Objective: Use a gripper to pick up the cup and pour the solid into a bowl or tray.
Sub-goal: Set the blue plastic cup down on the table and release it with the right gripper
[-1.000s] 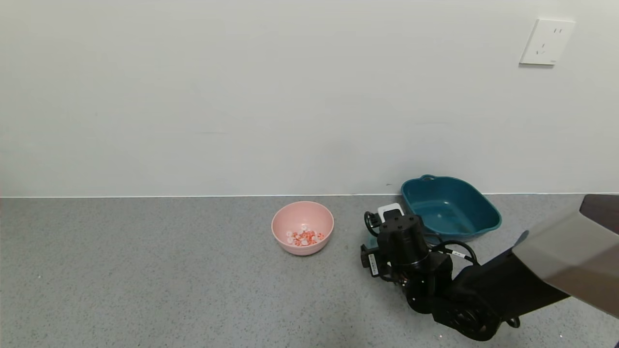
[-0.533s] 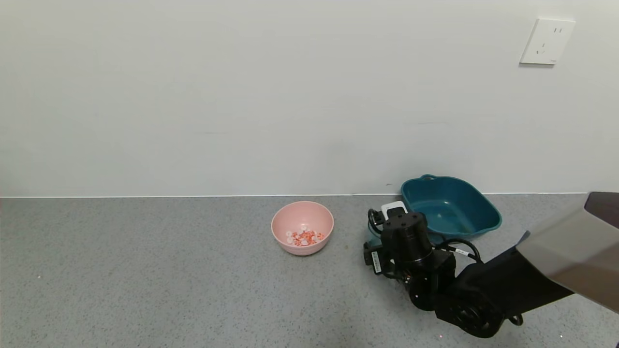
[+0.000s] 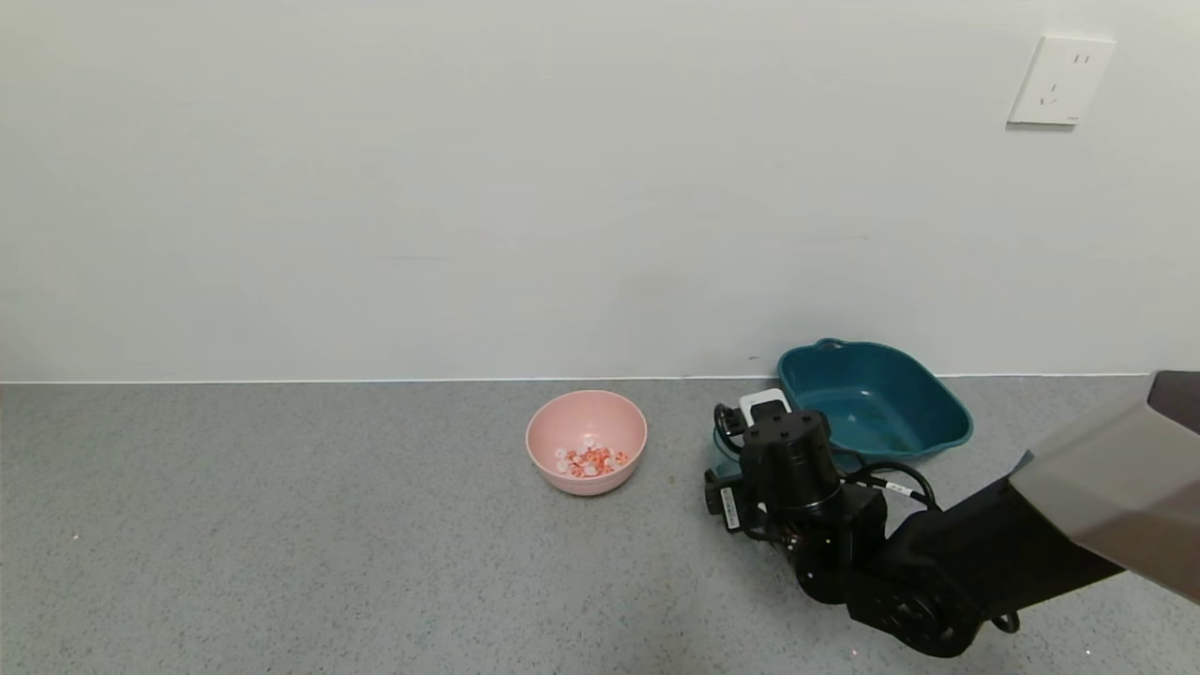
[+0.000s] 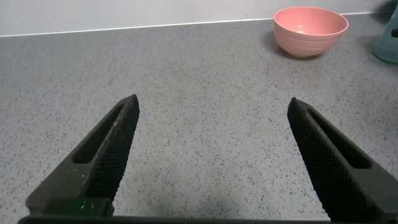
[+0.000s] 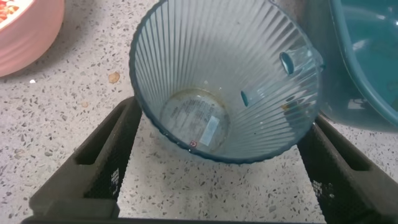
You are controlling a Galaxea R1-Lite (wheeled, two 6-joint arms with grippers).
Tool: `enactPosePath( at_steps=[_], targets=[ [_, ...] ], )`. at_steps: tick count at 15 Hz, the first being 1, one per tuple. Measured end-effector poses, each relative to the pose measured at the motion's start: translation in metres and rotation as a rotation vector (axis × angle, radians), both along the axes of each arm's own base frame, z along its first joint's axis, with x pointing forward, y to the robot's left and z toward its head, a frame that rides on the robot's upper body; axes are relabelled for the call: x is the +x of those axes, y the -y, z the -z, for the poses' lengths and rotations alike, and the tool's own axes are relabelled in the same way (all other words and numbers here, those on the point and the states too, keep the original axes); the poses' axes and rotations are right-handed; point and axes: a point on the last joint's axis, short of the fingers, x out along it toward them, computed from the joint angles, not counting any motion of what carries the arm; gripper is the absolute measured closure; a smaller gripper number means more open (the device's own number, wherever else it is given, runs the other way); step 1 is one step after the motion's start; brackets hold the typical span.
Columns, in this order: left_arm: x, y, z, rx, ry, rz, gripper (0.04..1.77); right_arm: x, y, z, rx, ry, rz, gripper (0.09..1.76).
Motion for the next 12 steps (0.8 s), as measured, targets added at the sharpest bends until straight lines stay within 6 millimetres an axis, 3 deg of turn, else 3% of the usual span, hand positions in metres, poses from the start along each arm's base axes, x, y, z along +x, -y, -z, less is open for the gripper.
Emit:
enactPosePath(
  at_steps=[12],
  targets=[
    [0.0,0.0,0.0,0.0,0.0,0.0,0.09,-0.009,0.006,-0.024,0.03,0.041,-0.002,0.15]
  ],
)
